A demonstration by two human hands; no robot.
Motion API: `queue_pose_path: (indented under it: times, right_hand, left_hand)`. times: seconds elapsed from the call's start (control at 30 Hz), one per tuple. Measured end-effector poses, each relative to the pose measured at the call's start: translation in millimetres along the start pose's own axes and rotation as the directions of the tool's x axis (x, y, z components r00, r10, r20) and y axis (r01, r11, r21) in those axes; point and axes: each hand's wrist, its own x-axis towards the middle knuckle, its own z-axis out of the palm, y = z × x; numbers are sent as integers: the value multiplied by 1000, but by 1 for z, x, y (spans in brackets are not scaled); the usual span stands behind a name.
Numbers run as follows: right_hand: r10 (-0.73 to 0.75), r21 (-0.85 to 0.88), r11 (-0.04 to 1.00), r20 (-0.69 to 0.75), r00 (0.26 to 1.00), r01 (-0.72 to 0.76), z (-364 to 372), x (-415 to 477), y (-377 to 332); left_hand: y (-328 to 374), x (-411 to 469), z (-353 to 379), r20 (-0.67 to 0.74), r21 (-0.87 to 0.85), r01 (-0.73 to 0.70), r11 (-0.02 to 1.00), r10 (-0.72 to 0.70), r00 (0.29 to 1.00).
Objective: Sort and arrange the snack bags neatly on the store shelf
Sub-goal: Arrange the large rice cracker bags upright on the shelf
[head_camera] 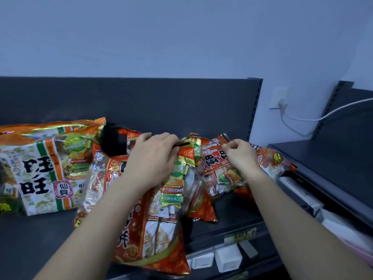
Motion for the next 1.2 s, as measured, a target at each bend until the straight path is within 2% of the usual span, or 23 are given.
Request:
queue_pose_path:
  times: [0.1, 0.2, 0.33, 0.43, 0.5, 0.57, 0.63, 0.7, 0.73, 0.8, 0.9, 0.93, 0.97, 1.03, 1.07, 1.13, 1.17, 1.2]
  right_hand:
    - [72, -329, 943, 81, 994, -42, -13, 15, 20]
    - [84, -369, 929, 171, 982, -15, -22, 26, 30]
    - [93, -174, 984, 328, 940, -37, -23, 48, 36]
    - [-22, -8, 1000, 363, 932, 27, -18, 59, 37]
    - [-126, 138, 987, 341, 931, 83, -15, 60, 32]
    - [-240, 176, 965, 284, 928, 196, -18, 60, 24]
    - [-340, 214, 933, 250, 907, 291, -22, 61, 12]
    - [-388, 362, 889, 265, 883, 282, -27, 60, -2]
    - [-392, 423, 871, 299, 870, 247, -29, 61, -7]
    - [-336, 496, 861, 397, 854, 108, -34, 63, -14]
    - [-221, 594, 774, 575, 787, -217, -37, 70, -6]
    - [-209, 580, 781, 592, 778, -231, -36, 73, -2]
    - [-205, 535, 826, 576, 791, -175, -35, 75, 3]
    - [-249, 312, 944, 476, 844, 103, -29, 80, 16]
    - [-294, 147, 956, 451, 843, 256, -27, 82, 23]
    - [-286, -145, 882, 589, 756, 448, -21, 82, 38]
    - [-196, -297, 801, 688, 698, 519, -17, 80, 45]
    - [-115, -419, 678, 751, 650, 604, -11, 78, 49]
  left_hand:
    - [14, 11, 18, -26, 21, 44, 999, -43, 999]
    - [19, 24, 36, -29, 88, 101, 991, -98, 995]
    - [15, 48, 50, -6, 144, 189, 971, -190, 982]
    - [4, 65, 57, 23, 171, 330, 929, -338, 941]
    - [1, 69, 63, 22, 231, 365, 902, -380, 925]
    - [7, 68, 67, -67, 257, 291, 921, -284, 957]
    - [24, 69, 65, -185, 171, 83, 982, -51, 981]
    - [44, 73, 68, -109, 72, -129, 989, 137, 985]
    - [52, 76, 73, -29, 24, -187, 982, 187, 982]
    - [57, 79, 83, 73, -70, -188, 980, 193, 978]
    - [45, 81, 94, 101, -144, -141, 980, 156, 983]
    - [42, 82, 97, 105, -142, -141, 980, 157, 982]
    - [39, 83, 99, 108, -137, -142, 980, 157, 982]
    - [37, 84, 103, 82, -144, -131, 981, 144, 986]
    - [35, 84, 105, 55, -151, -122, 981, 131, 990]
    - [29, 81, 107, -21, -167, -106, 980, 104, 994]
    - [25, 79, 108, -66, -180, -104, 978, 93, 993]
    - [21, 77, 110, -104, -194, -105, 975, 86, 991]
